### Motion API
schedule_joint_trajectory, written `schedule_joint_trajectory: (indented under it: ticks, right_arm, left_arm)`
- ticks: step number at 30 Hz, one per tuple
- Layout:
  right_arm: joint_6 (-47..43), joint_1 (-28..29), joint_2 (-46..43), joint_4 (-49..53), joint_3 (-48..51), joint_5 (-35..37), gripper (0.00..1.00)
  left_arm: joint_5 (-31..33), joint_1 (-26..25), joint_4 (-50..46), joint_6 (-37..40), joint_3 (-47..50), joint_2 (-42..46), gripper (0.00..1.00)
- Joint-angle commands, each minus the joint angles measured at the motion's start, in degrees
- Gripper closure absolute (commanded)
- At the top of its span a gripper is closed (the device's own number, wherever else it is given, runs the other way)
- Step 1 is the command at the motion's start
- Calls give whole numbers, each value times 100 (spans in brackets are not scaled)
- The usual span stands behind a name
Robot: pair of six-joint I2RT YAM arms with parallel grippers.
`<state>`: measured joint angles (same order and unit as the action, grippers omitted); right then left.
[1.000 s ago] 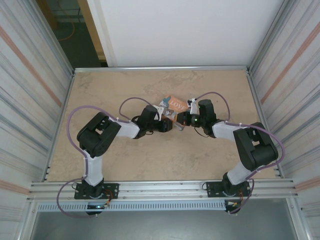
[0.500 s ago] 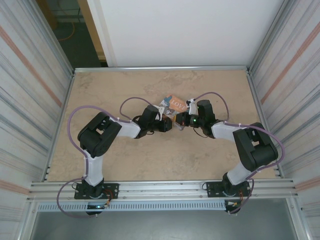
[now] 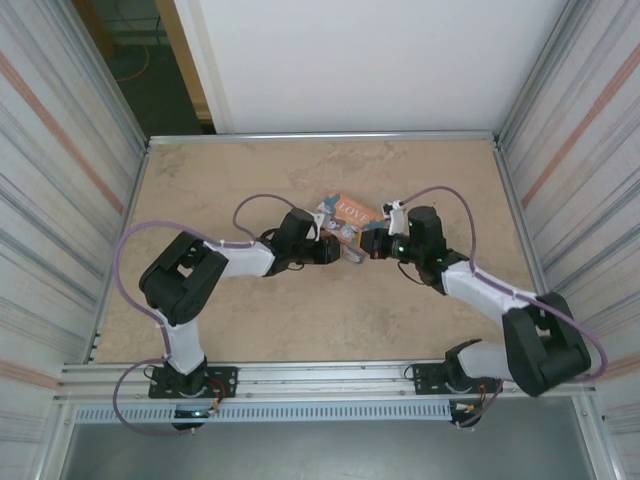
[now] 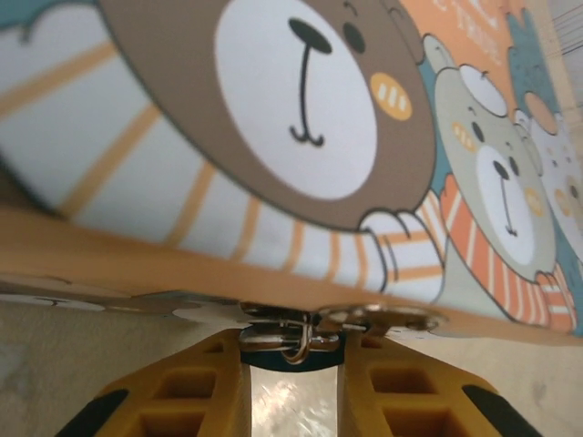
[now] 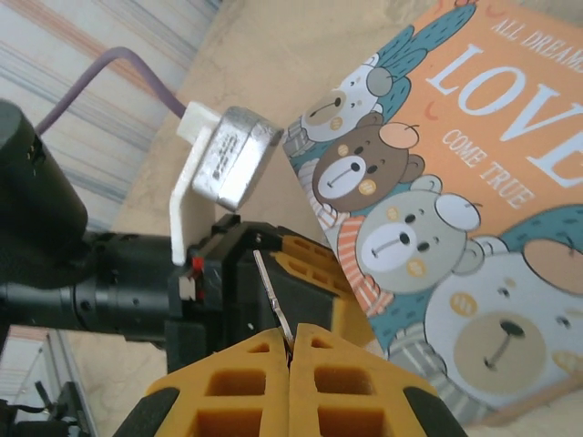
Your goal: Unlock a padlock with a key
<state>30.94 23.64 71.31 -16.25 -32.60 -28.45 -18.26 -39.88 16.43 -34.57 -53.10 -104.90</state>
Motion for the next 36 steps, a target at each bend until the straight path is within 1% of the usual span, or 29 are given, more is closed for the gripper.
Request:
schedule_joint_trajectory:
  ticks: [1, 6, 8, 11, 14, 18, 23, 30, 36]
  right_arm:
    - [-336, 77, -573, 457, 300, 428, 100]
    - [-583, 291, -1434, 864, 644, 1019, 100]
    - [-693, 396, -1828, 1010, 739, 1265, 100]
    - [-736, 588, -2130, 1078, 891, 1591, 100]
    - [-757, 909, -2240, 1020, 1034, 1964, 100]
    - [-793, 1581, -2147, 803, 1224, 2748, 100]
    - [-788, 2147, -1830, 434, 1382, 3457, 100]
    - [-902, 2390, -1199, -250, 1508, 3700, 100]
    - [-1077, 2409, -712, -887, 1598, 3836, 100]
  left_arm:
    - [-268, -47, -314, -388, -76, 436, 75]
    - [-433, -49, -633, -824, -198, 650, 75]
    - [-411, -49, -786, -985, -263, 735, 73]
    - [-422, -46, -855, -1225, -322, 841, 74]
    - [-557, -46, -797, -1429, -375, 873, 74]
    - [-717, -47, -647, -1710, -385, 840, 74]
    - [-745, -46, -525, -1993, -326, 850, 75]
    - [-798, -49, -368, -2246, -262, 875, 76]
    - [-839, -48, -351, -2291, -243, 903, 76]
